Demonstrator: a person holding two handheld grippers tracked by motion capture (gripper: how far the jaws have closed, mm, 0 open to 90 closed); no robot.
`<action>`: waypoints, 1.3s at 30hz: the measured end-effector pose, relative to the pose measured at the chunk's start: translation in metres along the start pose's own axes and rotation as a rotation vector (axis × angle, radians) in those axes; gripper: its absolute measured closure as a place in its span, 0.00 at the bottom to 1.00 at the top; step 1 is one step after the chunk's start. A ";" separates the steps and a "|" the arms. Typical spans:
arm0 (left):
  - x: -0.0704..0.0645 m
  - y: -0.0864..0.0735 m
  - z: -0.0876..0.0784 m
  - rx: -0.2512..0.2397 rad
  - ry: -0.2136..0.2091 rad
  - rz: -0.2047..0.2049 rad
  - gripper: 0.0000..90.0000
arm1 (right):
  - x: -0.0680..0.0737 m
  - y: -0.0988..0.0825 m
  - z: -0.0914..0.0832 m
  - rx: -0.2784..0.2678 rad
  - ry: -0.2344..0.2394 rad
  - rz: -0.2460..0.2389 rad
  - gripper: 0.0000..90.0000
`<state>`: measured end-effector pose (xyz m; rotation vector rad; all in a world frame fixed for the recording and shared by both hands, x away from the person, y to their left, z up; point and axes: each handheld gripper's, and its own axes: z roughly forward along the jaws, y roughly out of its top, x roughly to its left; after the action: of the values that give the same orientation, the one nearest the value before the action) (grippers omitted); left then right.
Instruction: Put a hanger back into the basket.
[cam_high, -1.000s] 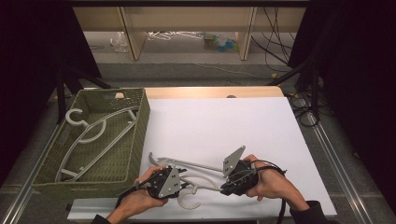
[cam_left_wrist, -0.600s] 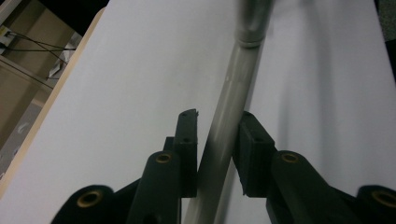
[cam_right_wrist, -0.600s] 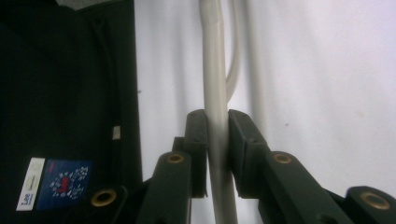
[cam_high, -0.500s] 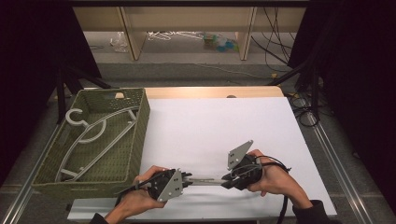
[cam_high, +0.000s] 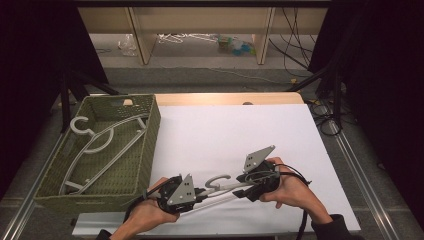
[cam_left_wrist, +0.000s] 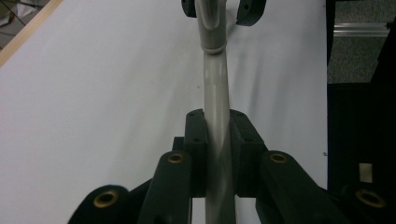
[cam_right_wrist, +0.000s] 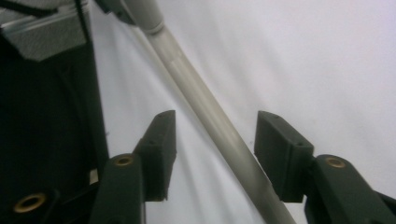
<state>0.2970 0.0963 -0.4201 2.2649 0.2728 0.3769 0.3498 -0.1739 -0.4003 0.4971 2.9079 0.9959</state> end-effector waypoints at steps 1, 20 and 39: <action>0.002 0.000 -0.001 -0.016 -0.001 -0.029 0.88 | -0.001 0.001 0.001 -0.013 -0.015 0.006 0.53; 0.024 -0.003 -0.029 -0.015 0.056 -0.191 0.88 | 0.002 0.004 -0.019 -0.200 -0.158 0.093 0.39; 0.049 0.013 -0.078 -0.149 0.094 -0.301 0.88 | 0.015 -0.024 -0.033 -0.333 -0.233 0.149 0.32</action>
<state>0.3164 0.1568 -0.3520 2.0243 0.6058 0.3333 0.3244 -0.2064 -0.3871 0.7572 2.4648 1.3097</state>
